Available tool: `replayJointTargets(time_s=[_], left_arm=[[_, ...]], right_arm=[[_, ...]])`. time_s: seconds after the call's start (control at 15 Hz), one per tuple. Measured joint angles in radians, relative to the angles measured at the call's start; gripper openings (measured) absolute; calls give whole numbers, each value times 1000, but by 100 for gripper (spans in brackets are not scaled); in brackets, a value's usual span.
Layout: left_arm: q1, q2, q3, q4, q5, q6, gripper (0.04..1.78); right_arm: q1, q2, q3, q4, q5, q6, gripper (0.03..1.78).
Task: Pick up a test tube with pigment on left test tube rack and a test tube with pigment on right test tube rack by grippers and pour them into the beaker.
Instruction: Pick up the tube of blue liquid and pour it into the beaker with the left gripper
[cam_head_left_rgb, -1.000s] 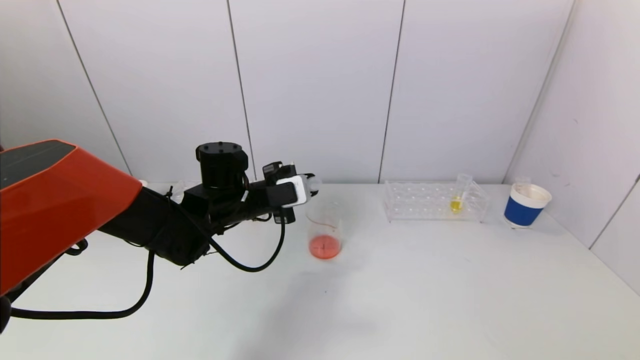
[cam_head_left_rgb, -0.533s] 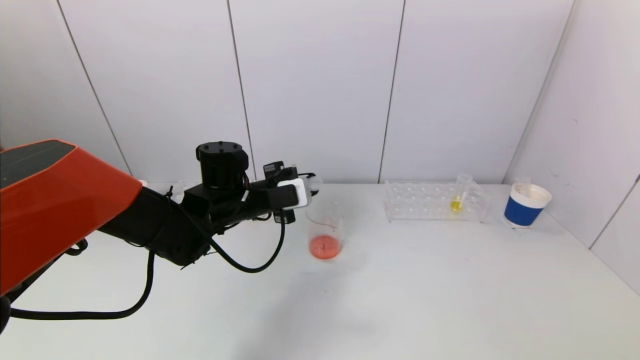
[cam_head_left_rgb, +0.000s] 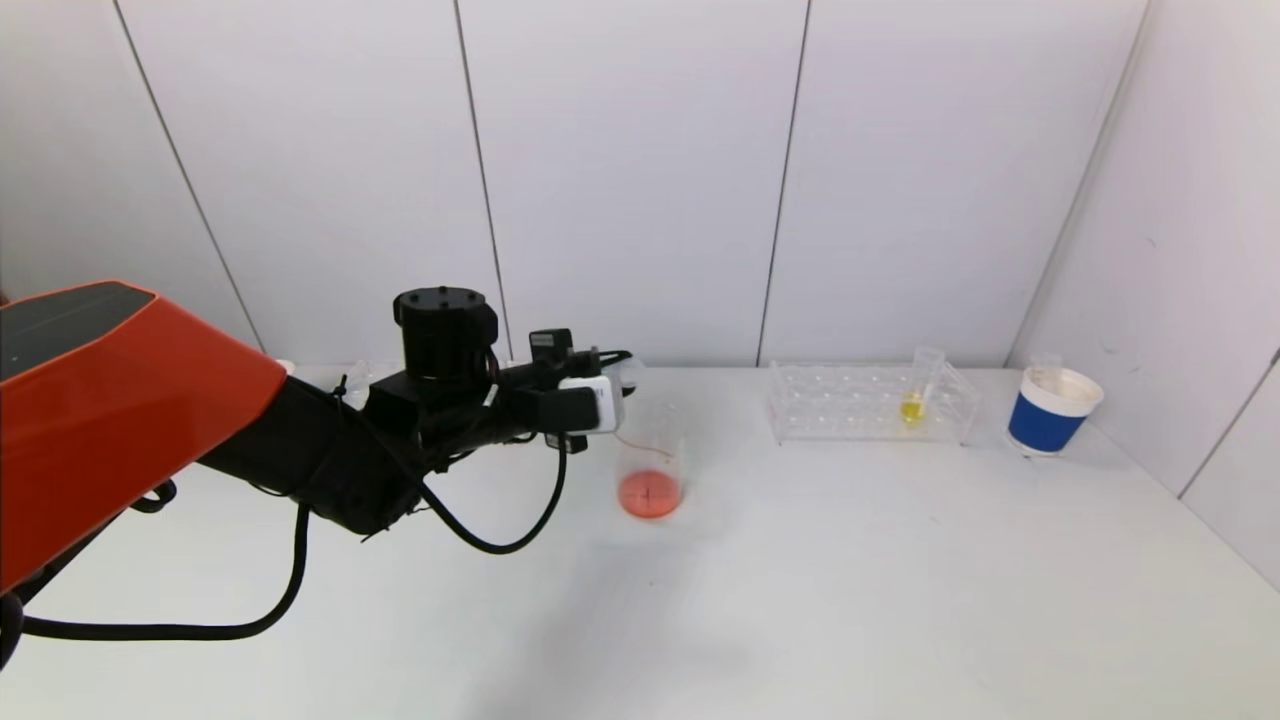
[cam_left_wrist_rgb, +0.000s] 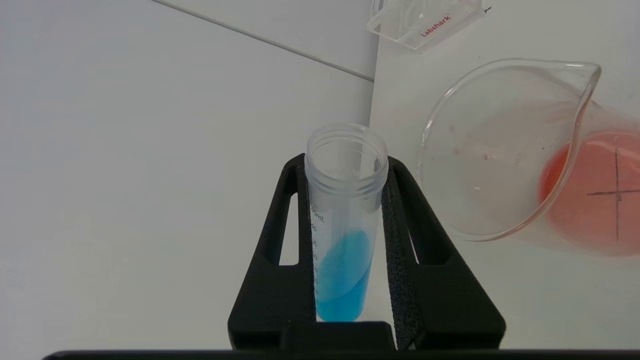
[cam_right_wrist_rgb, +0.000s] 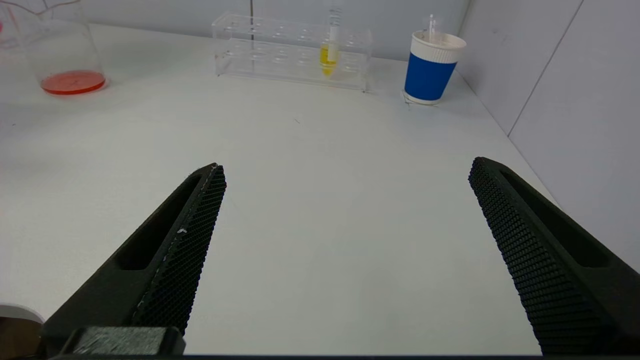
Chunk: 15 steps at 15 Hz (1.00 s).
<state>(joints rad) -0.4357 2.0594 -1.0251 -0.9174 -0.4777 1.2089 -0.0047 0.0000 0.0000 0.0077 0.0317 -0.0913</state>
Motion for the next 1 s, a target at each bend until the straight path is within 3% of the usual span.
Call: replayJointTargets(time_s=[1.0], left_arm=[[-1, 18, 20, 7, 1, 189, 42]], right_arm=[[0, 0, 0, 0, 0, 0, 177]])
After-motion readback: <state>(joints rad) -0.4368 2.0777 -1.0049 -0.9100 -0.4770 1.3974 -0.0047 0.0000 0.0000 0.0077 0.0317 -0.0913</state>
